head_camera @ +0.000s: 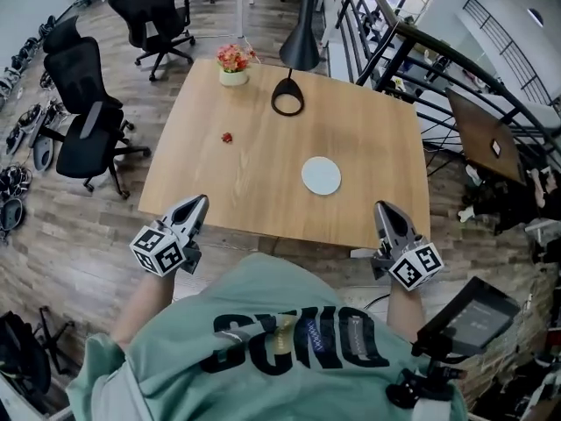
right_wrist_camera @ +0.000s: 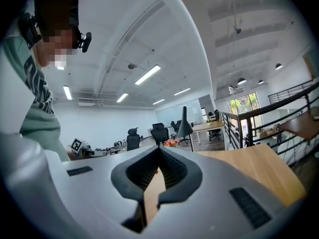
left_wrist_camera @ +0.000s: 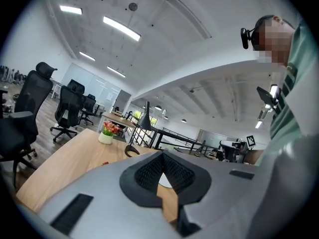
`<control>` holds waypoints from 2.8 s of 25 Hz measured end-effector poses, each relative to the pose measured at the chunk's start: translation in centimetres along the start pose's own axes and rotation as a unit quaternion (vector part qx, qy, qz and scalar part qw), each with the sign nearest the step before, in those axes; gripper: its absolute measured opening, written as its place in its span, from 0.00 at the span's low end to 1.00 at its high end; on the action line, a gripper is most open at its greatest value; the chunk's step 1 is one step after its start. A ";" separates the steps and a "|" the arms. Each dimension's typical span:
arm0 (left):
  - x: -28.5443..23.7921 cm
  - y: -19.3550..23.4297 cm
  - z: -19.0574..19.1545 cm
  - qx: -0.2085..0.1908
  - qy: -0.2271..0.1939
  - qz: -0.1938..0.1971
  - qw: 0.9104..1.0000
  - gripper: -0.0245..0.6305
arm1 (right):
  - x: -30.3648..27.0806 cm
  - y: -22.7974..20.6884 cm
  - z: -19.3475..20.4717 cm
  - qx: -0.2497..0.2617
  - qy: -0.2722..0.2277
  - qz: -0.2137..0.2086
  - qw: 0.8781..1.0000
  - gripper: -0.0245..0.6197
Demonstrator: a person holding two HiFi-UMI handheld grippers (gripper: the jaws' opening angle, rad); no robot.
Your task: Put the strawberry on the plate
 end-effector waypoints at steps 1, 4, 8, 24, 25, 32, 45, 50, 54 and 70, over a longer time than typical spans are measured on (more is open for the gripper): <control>-1.1 -0.8 -0.2 0.001 -0.001 -0.011 1.000 0.04 | -0.2 -1.7 -0.3 0.002 0.003 -0.008 1.000 0.05; -4.1 -3.9 -0.6 0.010 -0.007 -0.041 0.999 0.04 | -0.6 -7.0 -1.7 0.000 0.009 -0.036 0.999 0.04; -6.8 -7.2 -1.6 0.007 -0.010 -0.075 0.997 0.04 | -1.9 -12.1 -3.4 -0.007 0.008 -0.073 0.997 0.05; -12.9 -6.4 0.2 0.023 0.018 -0.090 0.995 0.04 | -6.7 -17.9 -2.6 -0.026 0.041 -0.102 0.994 0.05; -13.1 -5.5 0.4 0.021 0.019 -0.086 0.996 0.04 | -7.0 -17.6 -2.7 -0.023 0.042 -0.097 0.994 0.05; -15.4 5.6 -0.3 -0.027 0.077 -0.045 0.996 0.04 | -11.1 -13.2 -4.4 -0.017 0.043 -0.019 0.999 0.04; -18.6 14.7 1.0 -0.066 0.187 -0.092 0.976 0.09 | -14.8 -16.2 -3.0 -0.057 0.060 -0.005 0.997 0.04; -22.2 15.0 1.0 -0.085 0.216 -0.100 0.968 0.18 | -14.0 -18.7 -2.9 -0.057 0.068 -0.006 0.996 0.05; -25.0 16.3 1.7 -0.112 0.254 -0.092 0.956 0.27 | -12.9 -19.5 -2.2 -0.070 0.068 0.007 0.995 0.04; -31.0 24.1 8.7 -0.168 0.407 -0.103 0.892 0.47 | -11.0 -19.9 0.4 -0.089 0.090 0.054 0.990 0.04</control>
Point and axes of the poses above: the fingertips, and each gripper's own axes: x backward along the fingers, y to its left, z out of its underside, the point moved 10 cm from there along x, backward along the fingers, and after that the axes turned 7 degrees about -x, right-handed, at the moved point
